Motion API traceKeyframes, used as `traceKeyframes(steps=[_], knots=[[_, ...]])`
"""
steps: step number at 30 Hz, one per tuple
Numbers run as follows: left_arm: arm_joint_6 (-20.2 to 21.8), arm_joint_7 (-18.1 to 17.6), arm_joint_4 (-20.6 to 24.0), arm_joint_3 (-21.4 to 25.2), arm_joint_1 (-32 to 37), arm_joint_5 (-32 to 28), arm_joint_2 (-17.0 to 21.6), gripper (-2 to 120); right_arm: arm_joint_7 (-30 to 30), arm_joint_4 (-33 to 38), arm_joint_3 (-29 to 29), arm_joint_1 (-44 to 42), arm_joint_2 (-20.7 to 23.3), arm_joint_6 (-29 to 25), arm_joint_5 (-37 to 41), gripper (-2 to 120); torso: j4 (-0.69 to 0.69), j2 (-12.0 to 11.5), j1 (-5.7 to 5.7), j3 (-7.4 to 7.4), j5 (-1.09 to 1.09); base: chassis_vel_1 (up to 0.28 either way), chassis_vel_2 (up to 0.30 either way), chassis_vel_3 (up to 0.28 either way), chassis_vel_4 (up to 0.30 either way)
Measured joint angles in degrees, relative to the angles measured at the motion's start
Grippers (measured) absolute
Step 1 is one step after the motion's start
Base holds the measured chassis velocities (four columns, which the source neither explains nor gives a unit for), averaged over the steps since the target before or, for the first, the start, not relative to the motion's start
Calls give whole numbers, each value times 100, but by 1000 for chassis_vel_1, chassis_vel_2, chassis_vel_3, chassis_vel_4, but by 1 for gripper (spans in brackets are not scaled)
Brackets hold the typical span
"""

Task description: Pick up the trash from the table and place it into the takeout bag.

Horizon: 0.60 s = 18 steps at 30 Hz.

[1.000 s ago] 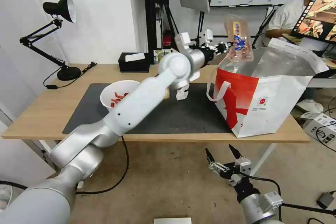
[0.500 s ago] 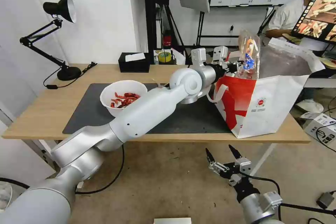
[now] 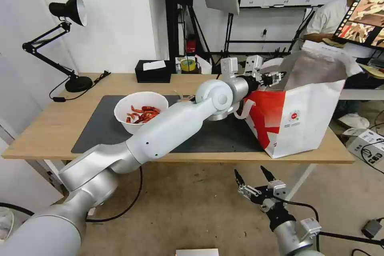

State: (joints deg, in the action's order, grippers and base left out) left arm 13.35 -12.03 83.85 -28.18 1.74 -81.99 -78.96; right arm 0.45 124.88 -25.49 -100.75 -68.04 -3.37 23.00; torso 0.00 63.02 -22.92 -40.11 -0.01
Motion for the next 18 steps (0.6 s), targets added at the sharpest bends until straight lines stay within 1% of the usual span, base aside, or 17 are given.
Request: traceKeyframes(steps=[2,3,4,6,7,8,9,10,11,13,14,16,17,18], knots=[[-200,113,131,3,2,141,153,77,1,22,9,-2,4,1,-7,100,-1,0,0,0,0,0,0,0,0],[-423,297,255,-9,31,389,353,83,2,33,16,-3,7,2,-13,100,-1,0,0,0,0,0,0,0,0],[-423,297,255,-9,31,389,353,83,2,33,16,-3,7,2,-13,100,-1,0,0,0,0,0,0,0,0],[-667,571,506,-46,183,819,725,93,3,55,32,-3,10,3,-22,100,-1,0,0,0,-1,0,0,0,0],[-667,571,506,-46,183,819,725,93,3,55,32,-3,10,3,-22,100,-1,0,0,0,-1,0,0,0,0],[-792,698,657,-65,324,1084,962,97,3,71,42,-3,11,3,-26,100,-1,0,0,0,-1,0,0,0,0],[-927,844,794,-73,515,1409,1207,99,3,84,47,1,10,3,-34,100,1,0,0,0,-1,0,0,0,0],[-1063,962,874,-69,674,1655,1391,99,4,94,51,6,9,2,-39,100,0,0,0,0,-2,0,0,0,0],[-1063,962,874,-69,674,1655,1391,99,4,94,51,6,9,2,-39,100,0,0,0,0,-2,0,0,0,0],[-1410,1169,1035,99,1151,2190,1867,100,7,100,60,37,2,-54,-41,100,-1,0,0,0,-2,0,0,0,0],[-1410,1169,1035,99,1151,2190,1867,100,7,100,60,37,2,-54,-41,100,-1,0,0,0,-2,0,0,0,0],[-1507,1444,1257,504,1685,2431,2330,100,12,108,73,72,-2,-120,-41,100,0,0,0,0,-2,0,0,0,0],[-1507,1444,1257,504,1685,2431,2330,100,12,108,73,72,-2,-120,-41,100,0,0,0,0,-2,0,0,0,0],[-1513,1565,1344,682,1918,2520,2494,100,12,108,77,88,-4,-156,-42,100,2,0,1,0,-2,0,0,0,0]])
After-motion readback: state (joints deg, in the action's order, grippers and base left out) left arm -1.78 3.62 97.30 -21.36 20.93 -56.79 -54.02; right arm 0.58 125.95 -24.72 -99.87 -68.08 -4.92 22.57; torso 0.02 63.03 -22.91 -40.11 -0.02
